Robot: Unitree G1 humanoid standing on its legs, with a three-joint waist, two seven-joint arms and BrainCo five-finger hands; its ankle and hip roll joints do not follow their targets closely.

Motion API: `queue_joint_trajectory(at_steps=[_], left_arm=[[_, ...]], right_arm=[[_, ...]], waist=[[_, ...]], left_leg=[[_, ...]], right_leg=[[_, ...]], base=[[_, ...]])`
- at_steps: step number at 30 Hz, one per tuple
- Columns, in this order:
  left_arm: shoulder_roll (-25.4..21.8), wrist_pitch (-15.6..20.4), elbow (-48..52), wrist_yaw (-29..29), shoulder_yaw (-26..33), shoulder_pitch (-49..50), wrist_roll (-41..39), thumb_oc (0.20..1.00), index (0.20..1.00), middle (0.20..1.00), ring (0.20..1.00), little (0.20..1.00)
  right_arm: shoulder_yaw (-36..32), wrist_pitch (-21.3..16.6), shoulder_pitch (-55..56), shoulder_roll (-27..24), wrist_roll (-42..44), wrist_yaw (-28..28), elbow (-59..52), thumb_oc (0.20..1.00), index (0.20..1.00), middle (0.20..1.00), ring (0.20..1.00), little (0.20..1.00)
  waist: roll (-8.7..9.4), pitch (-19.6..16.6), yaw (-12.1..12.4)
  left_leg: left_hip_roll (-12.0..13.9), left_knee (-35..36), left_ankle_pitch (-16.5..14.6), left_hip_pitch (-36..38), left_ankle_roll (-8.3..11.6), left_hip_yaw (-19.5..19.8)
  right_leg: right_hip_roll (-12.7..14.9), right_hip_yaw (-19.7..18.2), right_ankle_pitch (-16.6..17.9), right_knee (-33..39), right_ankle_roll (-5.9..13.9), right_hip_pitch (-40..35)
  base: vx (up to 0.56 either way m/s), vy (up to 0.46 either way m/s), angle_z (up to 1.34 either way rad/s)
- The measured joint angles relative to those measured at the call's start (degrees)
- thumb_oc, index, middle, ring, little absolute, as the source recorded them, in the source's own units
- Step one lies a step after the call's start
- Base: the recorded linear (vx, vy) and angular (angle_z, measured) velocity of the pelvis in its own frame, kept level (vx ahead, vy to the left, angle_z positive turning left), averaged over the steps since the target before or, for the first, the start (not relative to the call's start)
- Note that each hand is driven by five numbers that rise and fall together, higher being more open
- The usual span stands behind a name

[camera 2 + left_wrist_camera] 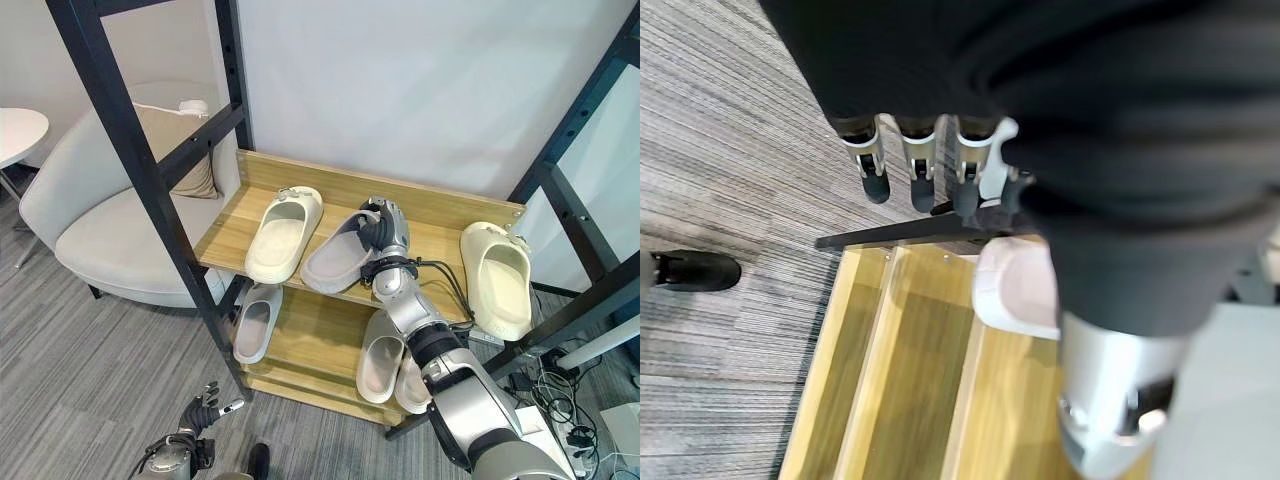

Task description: Arrange the slippers neatly on the shoe rack.

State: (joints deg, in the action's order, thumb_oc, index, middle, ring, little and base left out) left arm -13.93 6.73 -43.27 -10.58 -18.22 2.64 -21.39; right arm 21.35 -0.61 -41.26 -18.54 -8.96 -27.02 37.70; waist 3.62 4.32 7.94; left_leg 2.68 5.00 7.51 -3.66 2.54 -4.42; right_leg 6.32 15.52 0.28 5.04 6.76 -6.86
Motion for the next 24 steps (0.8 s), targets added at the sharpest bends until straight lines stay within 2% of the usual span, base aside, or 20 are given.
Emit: queue_joint_trajectory(at_steps=[4,9,10,12,14,15,16,19,21,24], left_arm=[[0.0,-0.9,0.0,-0.2,0.3,0.1,0.0,1.0,1.0,1.0,1.0,1.0],[0.1,-1.5,0.1,-0.2,0.4,0.2,0.0,1.0,1.0,1.0,1.0,1.0],[0.1,-1.6,0.4,-0.1,0.5,0.1,0.0,1.0,1.0,1.0,1.0,1.0],[0.7,-1.7,1.1,-0.2,2.0,0.9,0.2,1.0,1.0,1.0,1.0,1.0],[1.3,-2.0,1.2,-0.7,3.3,1.6,0.5,1.0,1.0,1.0,1.0,1.0],[1.9,-2.1,1.2,-0.7,4.6,1.8,0.6,1.0,1.0,1.0,1.0,1.0],[2.2,-2.1,1.6,-0.8,5.1,2.0,0.8,1.0,1.0,1.0,1.0,1.0],[2.6,-2.1,1.6,-1.0,5.3,2.2,2.3,1.0,1.0,1.0,1.0,1.0],[2.6,-2.1,1.6,-1.4,5.4,2.3,2.3,1.0,1.0,1.0,1.0,1.0],[2.6,-2.1,1.6,-1.5,5.4,2.4,2.3,1.0,1.0,1.0,1.0,1.0]], right_arm=[[-0.3,0.3,0.5,0.1,1.2,0.7,-0.9,0.2,0.2,0.2,0.2,0.2],[-2.3,1.0,6.0,0.1,1.5,1.4,-9.5,0.2,0.2,0.2,0.2,0.2],[-3.3,1.8,7.4,-0.1,1.9,1.7,-13.1,0.2,0.2,0.2,0.2,0.2],[-6.5,1.4,16.8,0.0,3.4,2.2,-29.2,0.2,0.2,0.2,0.2,0.2],[-6.9,0.5,21.0,0.2,3.5,2.2,-38.8,0.2,0.2,0.2,0.2,0.2],[-6.6,-1.9,21.9,0.5,3.4,2.2,-44.2,0.2,0.2,0.2,0.2,0.2],[-6.5,-2.7,22.5,0.6,3.6,2.9,-48.2,0.2,0.2,0.2,0.2,0.2],[-6.1,-5.1,23.4,1.0,5.5,4.7,-54.3,0.2,0.2,0.2,0.2,0.2],[-5.2,-8.4,23.3,2.0,8.7,6.7,-56.4,0.2,0.2,0.2,0.2,0.2],[0.1,-11.5,24.4,5.7,22.1,10.7,-56.2,0.2,0.2,0.2,0.2,0.2]], waist=[[0.0,-0.1,-0.5],[-0.24,-0.2,-0.7],[-0.27,-0.2,-0.9],[-0.59,-0.1,-1.0],[-1.31,0.2,-1.7],[-1.75,0.3,-2.5],[-1.83,0.3,-2.8],[-1.94,0.5,-3.0],[-1.93,0.4,-2.9],[-1.93,0.5,-3.0]], left_leg=[[0.0,0.0,0.0,0.4,0.01,-0.2],[0.0,0.0,0.0,0.8,-0.02,-0.3],[0.0,0.0,0.0,0.8,-0.02,-0.2],[-0.1,0.0,-0.1,0.7,-0.25,-0.1],[-0.1,0.0,0.1,0.9,-0.56,-0.2],[0.0,0.0,0.1,0.9,-0.57,-0.4],[0.0,0.0,0.1,1.1,-0.55,-0.4],[0.0,0.0,0.0,1.2,-0.46,-0.7],[0.0,0.0,-0.2,1.2,-0.18,-0.7],[0.1,0.0,-0.2,1.2,-0.15,-0.8]], right_leg=[[0.0,-0.1,0.2,0.0,-0.23,-0.4],[0.1,-0.1,0.2,0.0,-0.47,-0.8],[0.0,-0.1,0.2,0.0,-0.48,-0.8],[0.1,0.1,0.2,0.0,-0.59,-0.9],[0.1,-0.1,0.2,0.0,-0.58,-0.9],[0.1,-0.1,0.2,0.0,-0.58,-1.0],[0.1,-0.1,0.2,0.0,-0.56,-1.0],[0.1,-0.3,0.2,0.0,-0.53,-0.9],[0.1,-0.3,0.2,0.0,-0.53,-1.0],[0.1,-0.3,0.1,-0.3,-0.45,-0.9]], base=[[0.0,0.0,0.0],[0.0,0.0,0.0],[0.0,0.0,0.0],[-0.01,-0.006,0.03],[-0.01,-0.006,-0.04],[-0.04,-0.012,-0.03],[-0.04,-0.012,-0.06],[-0.02,-0.004,-0.03],[-0.03,-0.007,-0.01],[-0.03,-0.011,-0.01]])
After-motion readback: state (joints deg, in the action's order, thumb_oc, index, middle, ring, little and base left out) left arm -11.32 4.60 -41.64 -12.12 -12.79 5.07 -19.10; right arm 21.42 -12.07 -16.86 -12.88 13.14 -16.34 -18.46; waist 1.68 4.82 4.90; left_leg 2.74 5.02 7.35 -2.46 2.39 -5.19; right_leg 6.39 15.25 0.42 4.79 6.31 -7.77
